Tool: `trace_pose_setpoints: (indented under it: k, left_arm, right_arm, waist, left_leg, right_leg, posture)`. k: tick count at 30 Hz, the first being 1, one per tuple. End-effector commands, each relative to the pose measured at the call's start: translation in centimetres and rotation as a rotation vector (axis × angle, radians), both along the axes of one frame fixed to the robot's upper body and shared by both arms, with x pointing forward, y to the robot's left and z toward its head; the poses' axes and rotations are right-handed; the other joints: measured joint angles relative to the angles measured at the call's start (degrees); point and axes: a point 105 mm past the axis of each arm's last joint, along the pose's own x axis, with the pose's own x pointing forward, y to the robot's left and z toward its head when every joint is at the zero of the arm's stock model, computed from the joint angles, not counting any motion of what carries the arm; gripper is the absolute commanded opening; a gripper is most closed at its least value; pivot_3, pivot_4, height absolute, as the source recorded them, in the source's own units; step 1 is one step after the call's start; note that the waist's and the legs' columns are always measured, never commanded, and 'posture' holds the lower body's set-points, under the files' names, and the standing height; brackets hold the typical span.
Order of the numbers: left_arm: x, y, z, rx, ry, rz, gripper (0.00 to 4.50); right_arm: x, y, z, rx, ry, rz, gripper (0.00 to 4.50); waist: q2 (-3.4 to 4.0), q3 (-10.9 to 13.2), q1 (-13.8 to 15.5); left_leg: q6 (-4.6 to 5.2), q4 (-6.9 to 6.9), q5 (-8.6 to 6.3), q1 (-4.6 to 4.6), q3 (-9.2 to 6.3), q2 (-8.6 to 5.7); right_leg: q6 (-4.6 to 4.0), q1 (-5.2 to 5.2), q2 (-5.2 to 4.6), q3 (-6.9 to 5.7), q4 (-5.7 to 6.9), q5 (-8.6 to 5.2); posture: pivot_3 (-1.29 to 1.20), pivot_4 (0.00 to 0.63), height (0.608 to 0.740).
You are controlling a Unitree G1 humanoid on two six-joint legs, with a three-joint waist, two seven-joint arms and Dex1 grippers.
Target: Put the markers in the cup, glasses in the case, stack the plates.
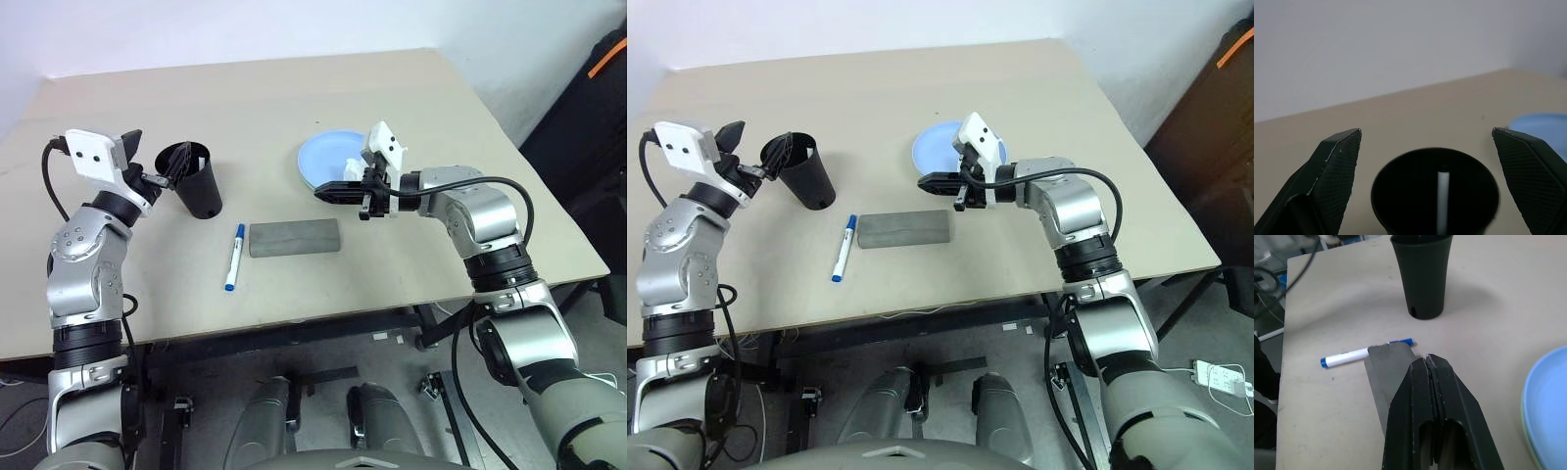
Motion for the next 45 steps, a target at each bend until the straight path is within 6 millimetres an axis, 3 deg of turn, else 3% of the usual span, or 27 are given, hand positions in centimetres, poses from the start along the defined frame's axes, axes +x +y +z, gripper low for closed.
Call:
trace_pose_setpoints:
  k: [1, 9, 14, 17, 22, 24, 31, 35, 45]
  left_arm:
    - [-2.2, -0.7, 2.2, -0.004, 0.023, -0.068, 4.48]
    - [-7.5, -2.5, 2.6, -0.002, 0.221, -0.196, 4.48]
    - [-8.6, -2.6, 0.1, 0.047, 0.406, -0.191, 4.48]
    - [-8.6, -2.6, -1.6, 0.046, 0.462, -0.170, 4.50]
    - [-7.9, -3.2, -5.5, 0.062, 0.601, -0.110, 4.50]
    - [-7.1, -3.3, -6.2, 0.047, 0.608, -0.075, 4.50]
    - [-5.6, -4.4, -7.6, 0.030, 0.677, -0.046, 4.50]
    - [-4.9, -3.9, -8.8, 0.030, 0.780, 0.030, 4.50]
    - [-4.7, -4.9, -10.6, 0.034, 0.921, 0.062, 4.50]
  right_arm:
    - [0.2, -0.2, 1.5, 0.005, -0.069, 0.012, 0.00]
    - [0.8, -0.5, 2.1, 0.024, -0.076, 0.026, 0.00]
    - [0.3, -0.8, 3.1, 0.065, -0.081, 0.073, 0.00]
    - [-0.1, -1.0, 3.4, 0.069, -0.089, 0.092, 0.63]
    - [0.0, -1.3, 3.3, 0.047, -0.095, 0.069, 2.28]
    - [0.3, -1.4, 3.1, 0.033, -0.100, 0.041, 2.98]
    - [0.4, -1.7, 2.9, 0.028, -0.084, 0.017, 2.98]
    - [0.3, -1.9, 2.6, 0.025, -0.066, 0.013, 2.98]
    - [-0.3, -1.8, 2.9, 0.046, -0.075, 0.028, 2.98]
  waist:
    - [0.01, 0.0, 0.0]
    - [-0.01, 0.0, 0.0]
    - [0.00, 0.0, 0.1]
    - [0.00, 0.0, 0.2]
    - [0.00, 0.0, 0.3]
    - [0.00, 0.0, 0.3]
    - [0.00, 0.0, 0.3]
    - [-0.01, 0.0, 0.4]
    - [-0.03, 0.0, 0.4]
  left_leg:
    - [0.00, -0.01, 0.00, 0.00, 0.00, 0.00]
    - [-0.01, -0.02, 0.00, 0.04, -0.08, 0.00]
    - [-0.01, -0.01, 0.00, 0.12, -0.06, -0.02]
    - [-0.02, -0.03, -0.01, 0.12, -0.06, -0.01]
    - [-0.03, -0.13, -0.01, 0.11, -0.01, -0.02]
    - [-0.03, -0.15, -0.02, 0.11, 0.00, -0.01]
    - [-0.03, -0.22, -0.02, 0.05, 0.01, -0.01]
    - [-0.03, -0.20, -0.01, 0.03, 0.02, -0.02]
    - [-0.03, -0.10, 0.00, 0.01, 0.00, -0.02]
  right_leg:
    - [0.00, -0.01, 0.00, 0.00, 0.00, 0.00]
    - [-0.04, -0.08, 0.03, 0.00, 0.00, -0.02]
    - [-0.26, -0.05, 0.02, 0.01, -0.05, -0.10]
    - [-0.29, -0.08, 0.02, 0.00, -0.05, -0.10]
    - [-0.35, -0.13, -0.02, 0.03, -0.08, -0.08]
    - [-0.36, -0.14, -0.02, 0.03, -0.09, -0.08]
    - [-0.37, -0.19, -0.02, 0.04, -0.13, -0.06]
    - [-0.34, -0.17, -0.01, 0.05, -0.19, -0.05]
    - [-0.17, -0.01, 0.01, 0.05, -0.19, 0.05]
  posture:
    - [0.00, 0.150, 0.712]
    - [0.00, 0.150, 0.712]
    - [0.00, 0.150, 0.712]
    - [0.00, 0.150, 0.712]
    - [0.00, 0.150, 0.712]
    - [0.00, 0.150, 0.712]
    - [0.00, 0.150, 0.712]
    - [0.00, 0.150, 0.712]
    - [0.00, 0.150, 0.712]
